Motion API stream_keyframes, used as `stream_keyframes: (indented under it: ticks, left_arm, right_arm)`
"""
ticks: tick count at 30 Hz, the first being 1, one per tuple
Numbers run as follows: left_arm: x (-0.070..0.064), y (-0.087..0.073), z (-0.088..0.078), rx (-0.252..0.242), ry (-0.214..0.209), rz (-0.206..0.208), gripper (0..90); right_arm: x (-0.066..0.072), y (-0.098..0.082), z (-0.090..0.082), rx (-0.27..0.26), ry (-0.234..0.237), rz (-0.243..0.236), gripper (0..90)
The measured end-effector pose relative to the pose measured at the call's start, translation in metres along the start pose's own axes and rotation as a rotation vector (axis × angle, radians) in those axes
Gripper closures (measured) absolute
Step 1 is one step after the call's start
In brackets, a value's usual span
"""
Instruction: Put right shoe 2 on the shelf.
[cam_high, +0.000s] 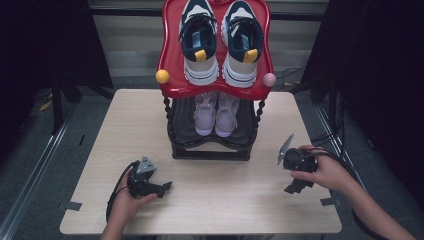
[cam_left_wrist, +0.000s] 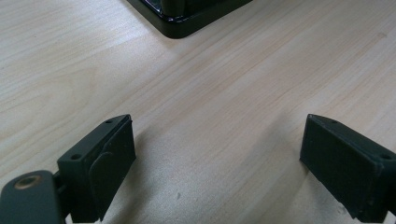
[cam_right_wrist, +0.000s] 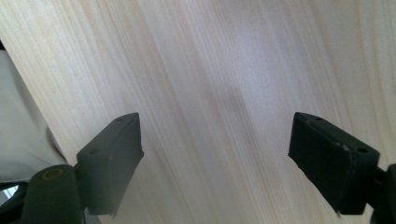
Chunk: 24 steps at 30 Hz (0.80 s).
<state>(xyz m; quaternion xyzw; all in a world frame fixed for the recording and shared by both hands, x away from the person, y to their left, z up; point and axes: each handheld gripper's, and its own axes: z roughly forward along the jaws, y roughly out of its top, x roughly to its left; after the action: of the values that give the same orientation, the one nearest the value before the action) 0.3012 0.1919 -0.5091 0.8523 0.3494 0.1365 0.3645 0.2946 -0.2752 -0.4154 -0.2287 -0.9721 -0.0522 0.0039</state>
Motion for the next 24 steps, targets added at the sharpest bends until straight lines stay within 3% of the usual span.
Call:
stream_keyframes:
  ticks: [4,5,6,7,10,11,12,14,18,19,22,24]
  left_arm:
    - [0.000,0.000,0.000,0.000,0.000,0.000,9.7]
    - [0.000,0.000,0.000,0.000,0.000,0.000,9.7]
    - [0.000,0.000,0.000,0.000,0.000,0.000,9.7]
    - [0.000,0.000,0.000,0.000,0.000,0.000,9.7]
    - [0.000,0.000,0.000,0.000,0.000,0.000,9.7]
    - [0.000,0.000,0.000,0.000,0.000,0.000,9.7]
    - [0.000,0.000,0.000,-0.001,0.000,0.000,9.7]
    - [0.000,0.000,0.000,-0.001,0.000,0.000,9.7]
    - [0.000,0.000,0.000,0.000,0.000,0.000,9.7]
    - [0.000,0.000,0.000,0.000,0.000,0.000,9.7]
    - [0.000,0.000,0.000,0.000,0.000,0.000,9.7]
    - [0.000,0.000,0.000,0.000,0.000,0.000,9.7]
  right_arm:
    - [0.000,-0.002,0.007,-0.010,0.004,0.000,16.9]
    - [0.002,-0.001,0.008,-0.009,0.007,0.020,16.8]
    - [0.001,-0.002,0.011,-0.023,0.001,-0.002,16.8]
    - [0.002,-0.002,0.012,-0.024,0.007,0.025,16.8]
    - [0.004,-0.003,0.017,-0.036,0.014,0.039,16.6]
    - [0.002,-0.004,0.018,-0.040,0.009,0.010,16.6]
    - [0.004,-0.003,0.019,-0.040,0.015,0.039,16.8]
    - [0.003,-0.005,0.022,-0.053,0.015,0.026,16.5]
    - [0.004,-0.006,0.026,-0.071,0.031,0.050,16.4]
    - [0.003,-0.006,0.028,-0.081,0.014,0.049,16.5]
    - [0.004,-0.008,0.031,-0.099,0.022,0.079,16.2]
    - [0.004,-0.008,0.034,-0.115,0.017,0.074,16.2]
